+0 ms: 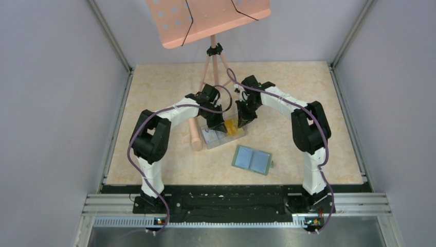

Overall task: Put the credit cards into the card holder
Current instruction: Pick up the credit card from the storage box.

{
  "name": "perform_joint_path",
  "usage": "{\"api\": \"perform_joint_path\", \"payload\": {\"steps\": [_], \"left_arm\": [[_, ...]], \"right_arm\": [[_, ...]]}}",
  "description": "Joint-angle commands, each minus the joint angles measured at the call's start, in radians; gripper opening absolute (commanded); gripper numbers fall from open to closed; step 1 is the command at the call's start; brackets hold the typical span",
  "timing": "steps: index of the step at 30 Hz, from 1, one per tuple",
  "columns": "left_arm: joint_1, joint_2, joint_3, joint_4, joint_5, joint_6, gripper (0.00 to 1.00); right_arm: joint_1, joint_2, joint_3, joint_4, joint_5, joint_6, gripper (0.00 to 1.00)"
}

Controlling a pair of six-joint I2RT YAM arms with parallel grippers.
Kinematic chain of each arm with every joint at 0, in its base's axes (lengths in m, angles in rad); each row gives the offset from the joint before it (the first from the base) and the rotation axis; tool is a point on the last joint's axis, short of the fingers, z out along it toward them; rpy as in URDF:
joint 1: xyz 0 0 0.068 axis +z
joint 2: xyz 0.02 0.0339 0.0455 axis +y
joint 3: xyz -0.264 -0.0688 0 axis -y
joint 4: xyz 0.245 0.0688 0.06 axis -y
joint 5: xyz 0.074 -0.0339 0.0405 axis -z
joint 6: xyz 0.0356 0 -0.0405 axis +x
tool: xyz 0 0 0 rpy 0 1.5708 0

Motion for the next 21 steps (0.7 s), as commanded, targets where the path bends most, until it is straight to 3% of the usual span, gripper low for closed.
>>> {"api": "perform_joint_path", "payload": {"steps": [1, 14, 21], "left_arm": [[0.009, -0.061, -0.012, -0.02, -0.028, 0.023, 0.0], [0.022, -0.134, -0.062, -0.013, -0.006, 0.012, 0.0], [0.026, -0.188, -0.135, 0.027, 0.003, 0.009, 0.0]], "right_arm": [[0.014, 0.006, 0.04, -0.012, 0.016, -0.014, 0.0], [0.014, -0.003, 0.049, -0.012, -0.004, -0.02, 0.0], [0.015, -0.018, 0.05, 0.001, -0.036, -0.009, 0.06]]}}
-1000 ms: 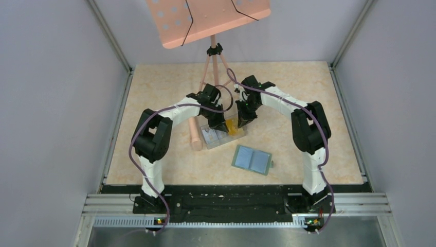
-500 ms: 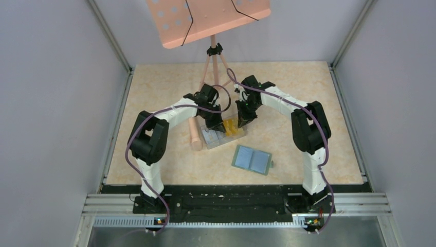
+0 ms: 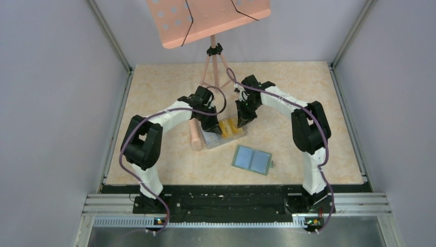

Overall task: Put the credit cards into the card holder
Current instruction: Pick up the credit card from the storage box.

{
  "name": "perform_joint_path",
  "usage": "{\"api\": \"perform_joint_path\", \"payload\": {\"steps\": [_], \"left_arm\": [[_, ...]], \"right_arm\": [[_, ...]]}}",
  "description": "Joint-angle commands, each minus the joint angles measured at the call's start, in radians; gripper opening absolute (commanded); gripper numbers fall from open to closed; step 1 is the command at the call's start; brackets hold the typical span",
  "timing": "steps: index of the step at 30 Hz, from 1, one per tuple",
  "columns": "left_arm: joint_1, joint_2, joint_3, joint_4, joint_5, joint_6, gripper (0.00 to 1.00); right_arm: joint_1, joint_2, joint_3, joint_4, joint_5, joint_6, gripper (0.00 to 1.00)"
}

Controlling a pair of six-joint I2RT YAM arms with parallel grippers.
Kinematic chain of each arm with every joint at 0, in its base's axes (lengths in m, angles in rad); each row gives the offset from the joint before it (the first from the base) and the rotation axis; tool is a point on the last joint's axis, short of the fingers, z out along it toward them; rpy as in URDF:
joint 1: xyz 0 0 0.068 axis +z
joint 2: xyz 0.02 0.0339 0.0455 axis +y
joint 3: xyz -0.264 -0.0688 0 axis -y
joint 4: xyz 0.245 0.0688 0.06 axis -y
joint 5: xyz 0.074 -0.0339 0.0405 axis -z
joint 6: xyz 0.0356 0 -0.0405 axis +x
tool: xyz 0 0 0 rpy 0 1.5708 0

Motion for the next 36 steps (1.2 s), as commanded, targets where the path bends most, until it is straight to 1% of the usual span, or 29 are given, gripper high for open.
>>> {"api": "perform_joint_path", "payload": {"steps": [1, 8, 10, 13, 15, 18, 21, 26, 36], "left_arm": [[0.005, -0.094, -0.052, 0.043, 0.007, -0.001, 0.0], [0.011, -0.151, -0.085, 0.062, -0.004, 0.004, 0.0], [0.014, -0.158, -0.089, 0.069, 0.0, 0.003, 0.0], [0.019, -0.166, -0.088, 0.076, 0.007, 0.006, 0.0], [0.023, -0.17, -0.085, 0.078, 0.009, 0.007, 0.0], [0.028, -0.166, -0.083, 0.075, 0.013, 0.008, 0.0], [0.03, -0.149, -0.087, 0.079, 0.027, 0.01, 0.0], [0.033, -0.145, -0.09, 0.108, 0.038, 0.0, 0.0], [0.041, -0.191, -0.096, 0.176, 0.101, 0.013, 0.0]], "right_arm": [[0.015, -0.018, 0.044, 0.011, -0.04, 0.0, 0.06], [0.011, -0.035, 0.042, 0.034, -0.072, 0.018, 0.18], [0.007, -0.047, 0.037, 0.051, -0.091, 0.026, 0.24], [-0.011, -0.073, 0.013, 0.095, -0.141, 0.048, 0.34], [-0.03, -0.097, -0.022, 0.155, -0.198, 0.074, 0.43], [-0.059, -0.131, -0.094, 0.249, -0.276, 0.127, 0.53], [-0.066, -0.128, -0.109, 0.266, -0.304, 0.131, 0.56], [-0.065, -0.113, -0.146, 0.333, -0.375, 0.163, 0.57], [-0.068, -0.114, -0.182, 0.446, -0.49, 0.211, 0.65]]}}
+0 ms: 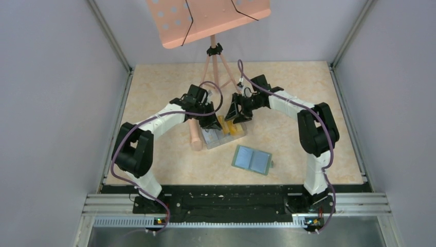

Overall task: Put the credit cards into the card holder
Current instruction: Pick up the credit card from the storage box.

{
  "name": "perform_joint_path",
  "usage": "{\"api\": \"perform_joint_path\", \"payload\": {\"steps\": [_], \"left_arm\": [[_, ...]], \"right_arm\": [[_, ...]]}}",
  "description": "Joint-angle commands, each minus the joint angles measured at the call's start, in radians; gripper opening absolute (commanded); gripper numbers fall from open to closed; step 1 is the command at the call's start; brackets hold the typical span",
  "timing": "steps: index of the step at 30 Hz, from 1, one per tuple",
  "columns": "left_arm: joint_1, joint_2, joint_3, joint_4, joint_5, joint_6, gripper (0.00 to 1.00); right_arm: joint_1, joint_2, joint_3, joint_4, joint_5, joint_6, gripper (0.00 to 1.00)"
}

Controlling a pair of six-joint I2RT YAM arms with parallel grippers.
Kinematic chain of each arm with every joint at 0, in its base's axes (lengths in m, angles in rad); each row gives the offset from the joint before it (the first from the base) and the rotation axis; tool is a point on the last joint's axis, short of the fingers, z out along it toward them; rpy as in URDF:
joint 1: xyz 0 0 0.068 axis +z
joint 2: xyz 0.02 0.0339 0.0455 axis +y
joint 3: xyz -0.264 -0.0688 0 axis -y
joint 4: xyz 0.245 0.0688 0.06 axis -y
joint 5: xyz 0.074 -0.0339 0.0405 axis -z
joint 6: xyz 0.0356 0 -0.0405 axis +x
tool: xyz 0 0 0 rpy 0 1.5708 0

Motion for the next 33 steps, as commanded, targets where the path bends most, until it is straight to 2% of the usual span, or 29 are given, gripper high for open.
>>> {"api": "perform_joint_path", "payload": {"steps": [1, 15, 20, 25, 33], "left_arm": [[0.007, -0.07, -0.011, 0.078, 0.052, 0.013, 0.0], [0.006, -0.116, -0.036, 0.13, 0.111, -0.007, 0.0], [0.006, -0.114, -0.045, 0.131, 0.105, -0.008, 0.0], [0.006, -0.116, -0.055, 0.133, 0.1, -0.009, 0.0], [0.006, -0.108, -0.07, 0.151, 0.119, -0.01, 0.0]], "right_arm": [[-0.002, -0.036, -0.007, 0.093, -0.082, 0.031, 0.65], [-0.006, -0.051, -0.045, 0.15, -0.134, 0.068, 0.64], [-0.015, -0.107, -0.112, 0.254, -0.161, 0.119, 0.57], [-0.035, -0.166, -0.187, 0.352, -0.184, 0.171, 0.43], [-0.045, -0.21, -0.271, 0.535, -0.247, 0.266, 0.33]]}}
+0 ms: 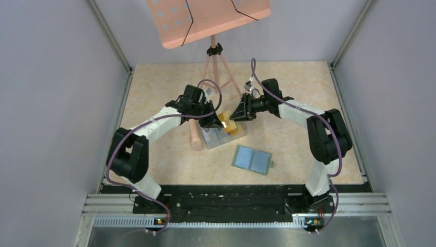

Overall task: Put the credit cards into the card holder
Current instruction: Pick up the credit card from the storage box.

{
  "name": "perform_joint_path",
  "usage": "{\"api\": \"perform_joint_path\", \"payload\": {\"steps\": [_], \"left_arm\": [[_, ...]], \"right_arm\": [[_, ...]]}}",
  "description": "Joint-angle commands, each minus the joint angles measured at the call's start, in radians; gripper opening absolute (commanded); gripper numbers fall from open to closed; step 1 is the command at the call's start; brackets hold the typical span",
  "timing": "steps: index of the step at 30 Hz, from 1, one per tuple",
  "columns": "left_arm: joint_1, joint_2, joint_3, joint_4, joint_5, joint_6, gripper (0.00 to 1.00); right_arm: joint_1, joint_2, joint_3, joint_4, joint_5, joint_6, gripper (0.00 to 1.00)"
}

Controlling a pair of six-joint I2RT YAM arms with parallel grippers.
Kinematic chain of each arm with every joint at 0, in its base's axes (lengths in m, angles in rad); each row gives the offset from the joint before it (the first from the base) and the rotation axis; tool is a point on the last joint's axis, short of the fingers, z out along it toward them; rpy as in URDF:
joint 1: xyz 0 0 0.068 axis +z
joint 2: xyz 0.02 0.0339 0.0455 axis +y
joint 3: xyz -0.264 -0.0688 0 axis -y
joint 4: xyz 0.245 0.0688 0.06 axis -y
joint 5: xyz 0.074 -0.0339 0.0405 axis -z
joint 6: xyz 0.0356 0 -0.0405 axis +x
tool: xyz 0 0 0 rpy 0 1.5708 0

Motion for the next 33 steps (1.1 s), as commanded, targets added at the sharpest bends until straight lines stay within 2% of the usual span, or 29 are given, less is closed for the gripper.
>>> {"api": "perform_joint_path", "payload": {"steps": [1, 6, 16, 17, 20, 23, 27, 33], "left_arm": [[-0.002, -0.029, -0.014, 0.063, 0.036, -0.004, 0.0], [-0.001, -0.026, -0.023, 0.093, 0.065, -0.007, 0.0], [-0.001, -0.046, -0.035, 0.128, 0.076, -0.03, 0.0], [-0.001, -0.048, -0.04, 0.134, 0.079, -0.034, 0.0], [-0.001, -0.057, -0.056, 0.158, 0.082, -0.052, 0.0], [-0.002, -0.068, -0.072, 0.178, 0.089, -0.071, 0.0], [-0.003, -0.093, -0.111, 0.206, 0.094, -0.103, 0.16], [-0.037, -0.135, -0.197, 0.213, 0.091, -0.135, 0.23]], "right_arm": [[0.005, -0.076, -0.022, 0.188, -0.085, 0.075, 0.33], [0.005, -0.074, -0.029, 0.216, -0.112, 0.088, 0.3], [0.005, -0.089, -0.02, 0.057, -0.114, -0.034, 0.25], [0.005, -0.091, -0.018, 0.045, -0.113, -0.042, 0.21], [0.006, -0.1, -0.024, 0.029, -0.109, -0.054, 0.0], [0.004, -0.121, -0.037, 0.019, -0.091, -0.055, 0.0], [0.002, -0.176, -0.059, -0.029, -0.019, -0.06, 0.0], [-0.031, -0.325, -0.191, -0.054, 0.09, -0.003, 0.0]]}}
